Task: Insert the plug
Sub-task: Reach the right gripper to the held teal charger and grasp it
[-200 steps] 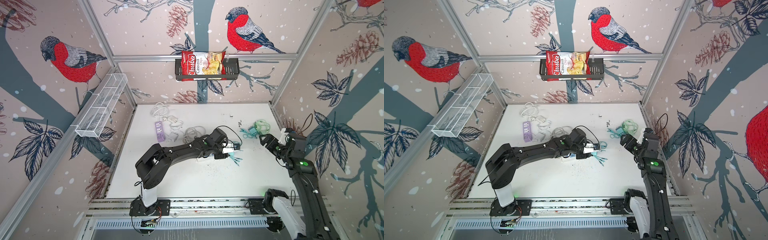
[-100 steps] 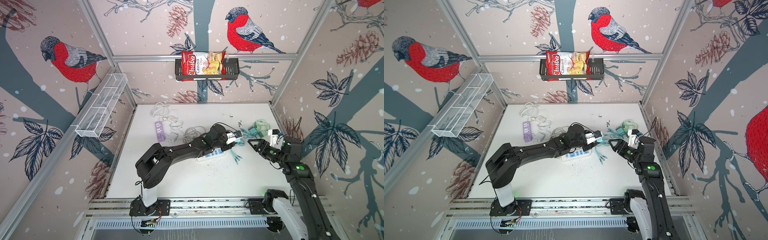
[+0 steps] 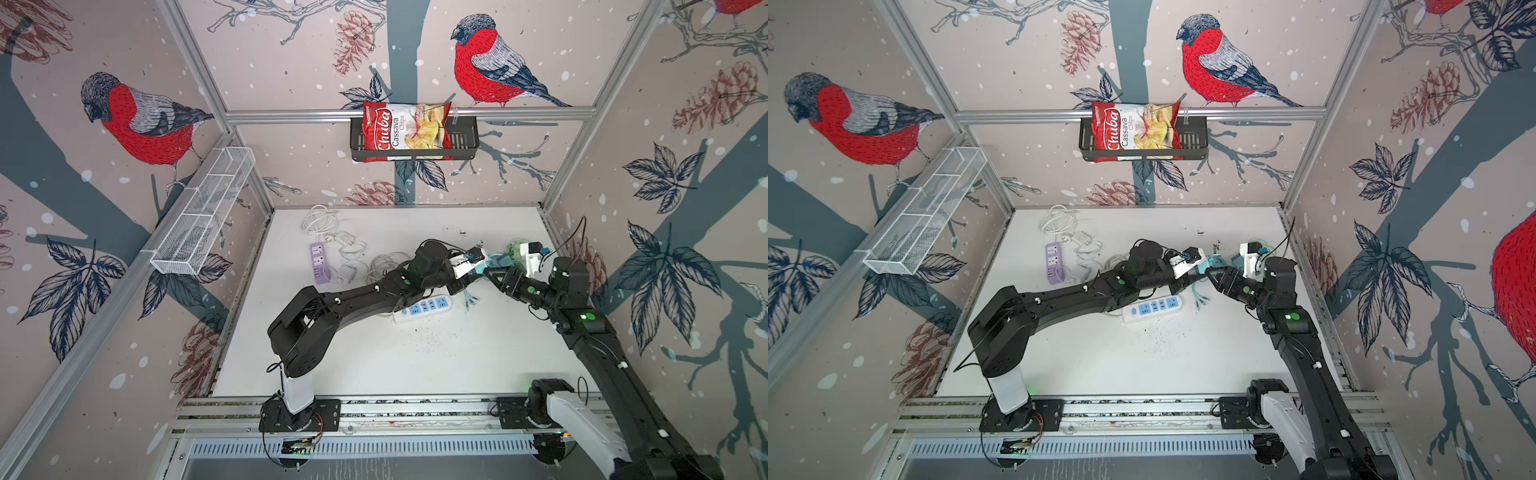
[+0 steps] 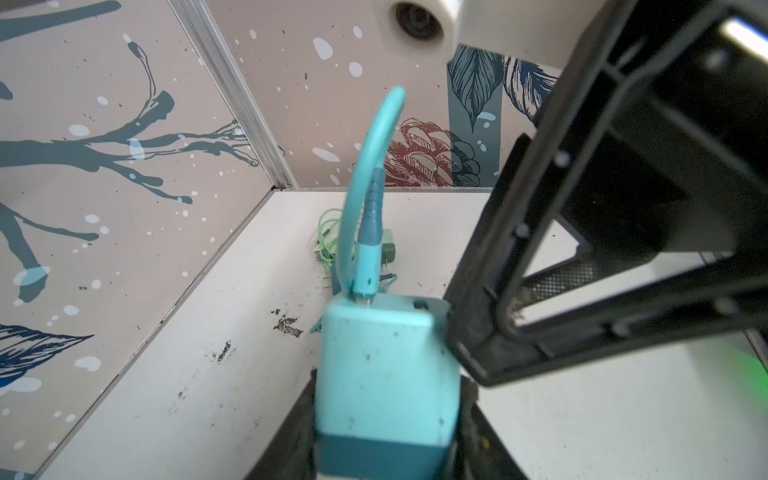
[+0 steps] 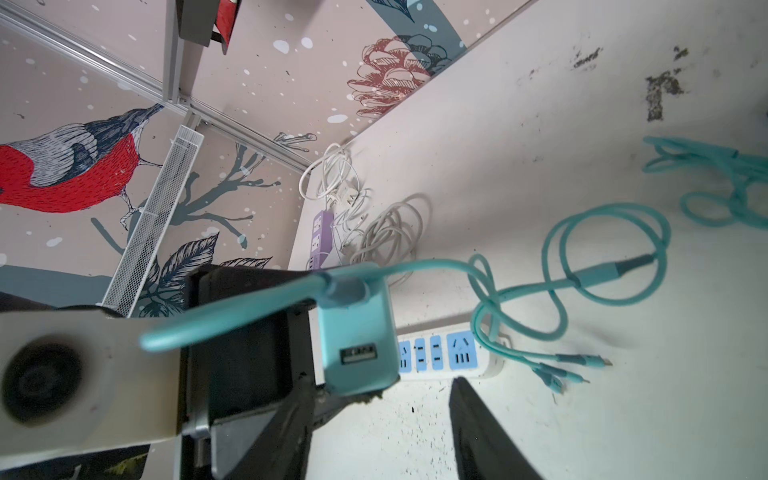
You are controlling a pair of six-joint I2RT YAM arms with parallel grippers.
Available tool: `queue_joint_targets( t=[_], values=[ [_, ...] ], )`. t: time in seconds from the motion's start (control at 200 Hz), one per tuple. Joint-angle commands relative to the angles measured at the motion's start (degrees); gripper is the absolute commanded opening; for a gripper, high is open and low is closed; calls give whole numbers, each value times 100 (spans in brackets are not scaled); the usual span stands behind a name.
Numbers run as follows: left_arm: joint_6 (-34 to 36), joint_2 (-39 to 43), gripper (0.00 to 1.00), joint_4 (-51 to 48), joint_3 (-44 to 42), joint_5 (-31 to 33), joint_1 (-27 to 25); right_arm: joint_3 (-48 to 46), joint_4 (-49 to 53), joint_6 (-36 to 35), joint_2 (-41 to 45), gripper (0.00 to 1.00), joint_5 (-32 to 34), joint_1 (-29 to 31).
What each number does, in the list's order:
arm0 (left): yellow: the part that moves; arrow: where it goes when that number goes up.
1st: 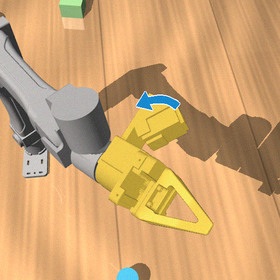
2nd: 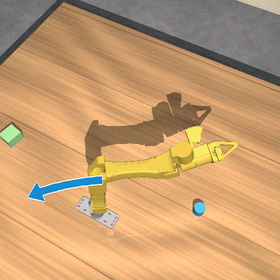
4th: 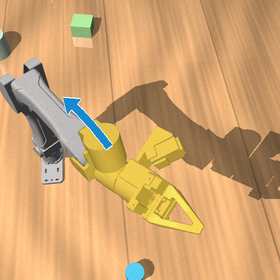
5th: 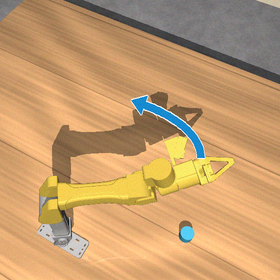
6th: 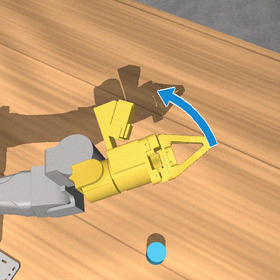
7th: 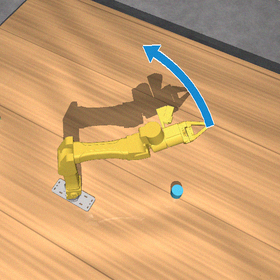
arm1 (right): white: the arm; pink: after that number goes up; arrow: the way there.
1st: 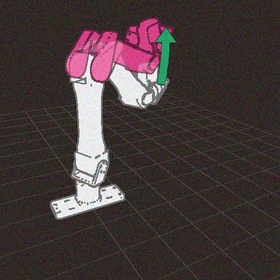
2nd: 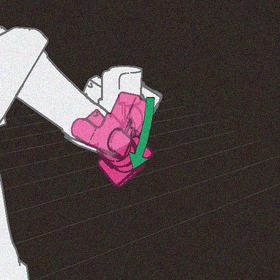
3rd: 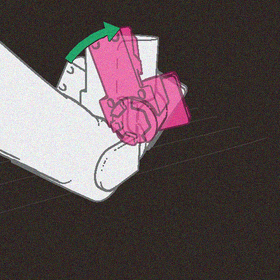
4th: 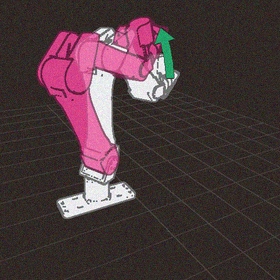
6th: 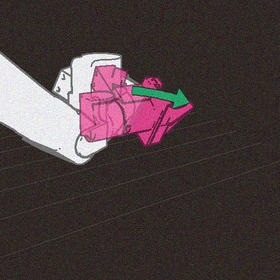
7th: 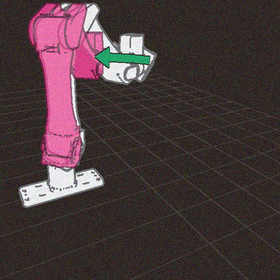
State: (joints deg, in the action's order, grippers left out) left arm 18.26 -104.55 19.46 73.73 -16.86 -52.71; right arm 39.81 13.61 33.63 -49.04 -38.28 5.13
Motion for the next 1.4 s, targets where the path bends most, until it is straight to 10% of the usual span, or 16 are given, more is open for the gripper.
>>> queue_joint_targets(
  t=[0.0,0.805,1.396],
  values=[
    [-101,-22,30,386,-8,-111,15,108,-284,-208,-124,50,-74,55],
    [-417,-48,28,543,-143,-949,204,584,36,-1149,-805,28,-7,401],
    [-732,-100,25,1119,-393,-1437,411,755,272,-1280,-774,39,-72,472]
  ],
)
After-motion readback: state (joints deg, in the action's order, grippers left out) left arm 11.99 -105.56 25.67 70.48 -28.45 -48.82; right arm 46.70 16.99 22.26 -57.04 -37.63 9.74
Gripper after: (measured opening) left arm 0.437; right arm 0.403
